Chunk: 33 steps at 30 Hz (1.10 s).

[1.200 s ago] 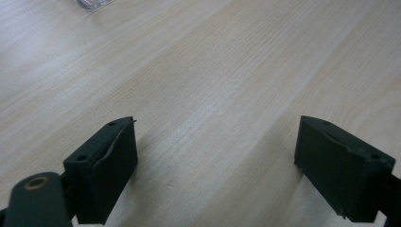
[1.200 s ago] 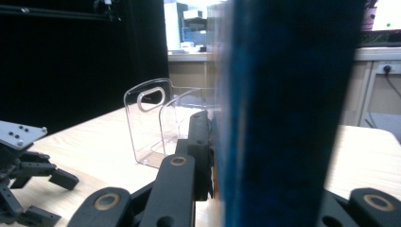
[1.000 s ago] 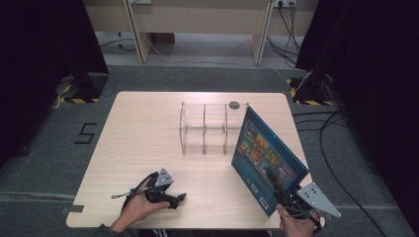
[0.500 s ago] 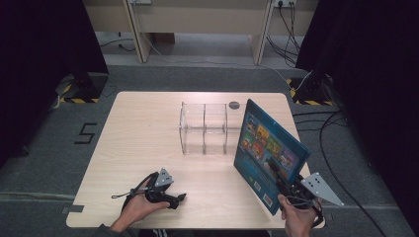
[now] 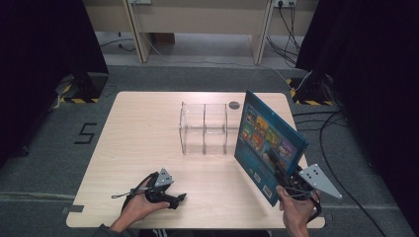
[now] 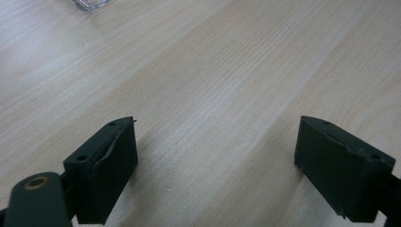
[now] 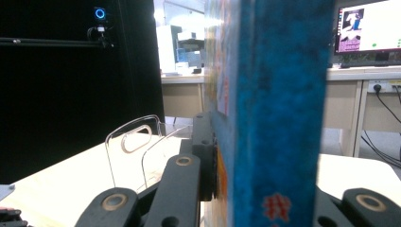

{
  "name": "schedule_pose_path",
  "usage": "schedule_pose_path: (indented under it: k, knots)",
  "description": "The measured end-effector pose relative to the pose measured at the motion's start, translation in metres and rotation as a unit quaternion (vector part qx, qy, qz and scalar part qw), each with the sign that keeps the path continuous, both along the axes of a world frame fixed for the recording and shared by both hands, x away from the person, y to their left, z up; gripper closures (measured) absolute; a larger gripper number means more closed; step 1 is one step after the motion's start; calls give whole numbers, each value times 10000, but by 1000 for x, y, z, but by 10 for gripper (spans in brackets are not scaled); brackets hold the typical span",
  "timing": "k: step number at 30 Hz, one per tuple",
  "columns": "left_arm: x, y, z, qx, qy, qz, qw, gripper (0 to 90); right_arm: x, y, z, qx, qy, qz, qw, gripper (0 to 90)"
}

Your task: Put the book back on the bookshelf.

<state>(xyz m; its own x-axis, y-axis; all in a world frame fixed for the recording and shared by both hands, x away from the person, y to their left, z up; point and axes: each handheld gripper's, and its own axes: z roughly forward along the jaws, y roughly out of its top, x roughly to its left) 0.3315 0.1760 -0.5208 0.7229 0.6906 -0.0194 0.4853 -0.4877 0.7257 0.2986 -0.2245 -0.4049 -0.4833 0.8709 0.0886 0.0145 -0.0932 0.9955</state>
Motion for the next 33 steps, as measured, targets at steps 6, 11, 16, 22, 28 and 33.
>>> schedule_pose_path:
  k: [6,11,16,22,28,33]
  knots:
    - [0,0,-1,-8,-16,-15,10000,122,7,2,4,27,-38,-20,10000,825]
    - [-1,-2,-2,-11,-23,-72,10000,66,16,3,8,19,-56,-82,9999,825]
    - [-2,-4,-4,-20,-38,-132,9999,22,25,6,11,37,-81,-114,9999,825]
    - [-2,-5,-5,-17,-30,-145,9999,0,34,11,15,52,-114,-157,9998,825]
    - [-2,-5,-5,-15,-30,-145,9999,0,45,17,18,70,-143,-213,9996,825]
    - [-2,-5,-5,-18,-28,-156,9999,0,54,23,19,-7,-197,-295,9994,825]
